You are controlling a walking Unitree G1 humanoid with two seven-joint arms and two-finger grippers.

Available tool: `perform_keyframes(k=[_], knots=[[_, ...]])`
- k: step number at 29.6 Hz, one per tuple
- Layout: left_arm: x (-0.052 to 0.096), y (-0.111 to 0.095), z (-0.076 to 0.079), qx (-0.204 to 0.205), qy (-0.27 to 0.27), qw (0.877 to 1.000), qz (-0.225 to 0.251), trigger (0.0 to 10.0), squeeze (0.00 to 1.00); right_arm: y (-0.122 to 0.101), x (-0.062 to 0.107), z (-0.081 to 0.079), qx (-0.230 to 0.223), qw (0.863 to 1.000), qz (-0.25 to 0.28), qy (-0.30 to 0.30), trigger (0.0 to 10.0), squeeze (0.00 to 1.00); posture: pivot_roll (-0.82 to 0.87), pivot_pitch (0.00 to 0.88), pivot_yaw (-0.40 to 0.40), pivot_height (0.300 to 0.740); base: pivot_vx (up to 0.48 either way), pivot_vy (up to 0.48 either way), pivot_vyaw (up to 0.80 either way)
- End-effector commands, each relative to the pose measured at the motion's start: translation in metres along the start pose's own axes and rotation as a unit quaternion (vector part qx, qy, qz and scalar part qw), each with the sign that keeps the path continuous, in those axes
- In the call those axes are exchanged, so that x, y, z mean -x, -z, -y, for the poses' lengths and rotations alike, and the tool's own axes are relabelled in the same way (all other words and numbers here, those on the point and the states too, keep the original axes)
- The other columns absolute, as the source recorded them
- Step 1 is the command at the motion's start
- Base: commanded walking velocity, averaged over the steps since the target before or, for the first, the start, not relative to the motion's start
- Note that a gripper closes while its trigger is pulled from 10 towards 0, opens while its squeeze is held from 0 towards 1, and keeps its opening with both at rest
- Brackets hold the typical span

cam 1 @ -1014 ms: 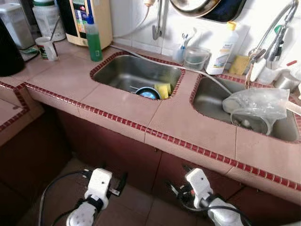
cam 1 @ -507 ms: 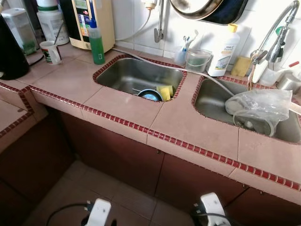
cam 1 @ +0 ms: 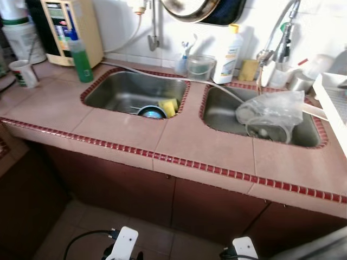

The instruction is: Kitchen organization

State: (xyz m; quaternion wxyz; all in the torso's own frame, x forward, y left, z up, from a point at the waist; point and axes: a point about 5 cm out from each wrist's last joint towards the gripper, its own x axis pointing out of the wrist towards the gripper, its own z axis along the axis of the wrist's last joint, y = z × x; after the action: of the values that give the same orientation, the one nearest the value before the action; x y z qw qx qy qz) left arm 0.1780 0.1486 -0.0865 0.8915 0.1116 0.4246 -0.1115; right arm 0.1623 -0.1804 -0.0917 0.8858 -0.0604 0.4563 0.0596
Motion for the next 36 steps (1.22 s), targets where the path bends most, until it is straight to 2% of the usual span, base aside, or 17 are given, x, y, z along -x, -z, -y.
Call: perform_keyframes(k=[1, 9, 13, 17, 28, 36], knots=[[0.000, 0.001, 0.000, -0.007, 0.002, 1.000, -0.006, 10.0, 0.00, -0.002, -0.001, 0.001, 0.002, 1.000, -0.001, 0.002, 10.0, 0.00, -0.01, 0.000, -0.010, 0.740, 0.000, -0.480, -0.73], [0.002, 0.007, -0.001, -0.003, -0.001, 1.000, -0.014, 10.0, 0.00, -0.002, -0.001, 0.000, 0.012, 1.000, -0.004, 0.002, 10.0, 0.00, -0.01, 0.000, -0.014, 0.740, 0.000, -0.480, -0.70], [0.002, 0.009, -0.002, -0.015, -0.004, 1.000, -0.019, 10.0, 0.00, 0.000, 0.000, 0.002, 0.009, 1.000, -0.006, 0.005, 10.0, 0.00, -0.01, 0.000, -0.011, 0.740, 0.000, -0.480, -0.68], [0.002, 0.009, -0.005, 0.000, -0.017, 1.000, -0.022, 10.0, 0.00, 0.003, 0.001, 0.006, 0.013, 1.000, -0.008, 0.011, 10.0, 0.00, -0.01, 0.000, -0.008, 0.740, 0.000, 0.000, 0.00], [0.004, 0.013, -0.009, -0.031, -0.014, 0.999, -0.028, 10.0, 0.00, 0.009, 0.003, 0.004, 0.013, 1.000, -0.015, 0.009, 10.0, 0.00, -0.01, 0.000, 0.005, 0.740, 0.000, 0.000, 0.00], [0.006, 0.019, -0.012, -0.028, -0.012, 0.999, -0.031, 10.0, 0.00, 0.011, 0.003, 0.003, 0.008, 1.000, -0.016, 0.008, 10.0, 0.00, -0.01, 0.000, 0.009, 0.740, 0.000, 0.000, 0.00]])
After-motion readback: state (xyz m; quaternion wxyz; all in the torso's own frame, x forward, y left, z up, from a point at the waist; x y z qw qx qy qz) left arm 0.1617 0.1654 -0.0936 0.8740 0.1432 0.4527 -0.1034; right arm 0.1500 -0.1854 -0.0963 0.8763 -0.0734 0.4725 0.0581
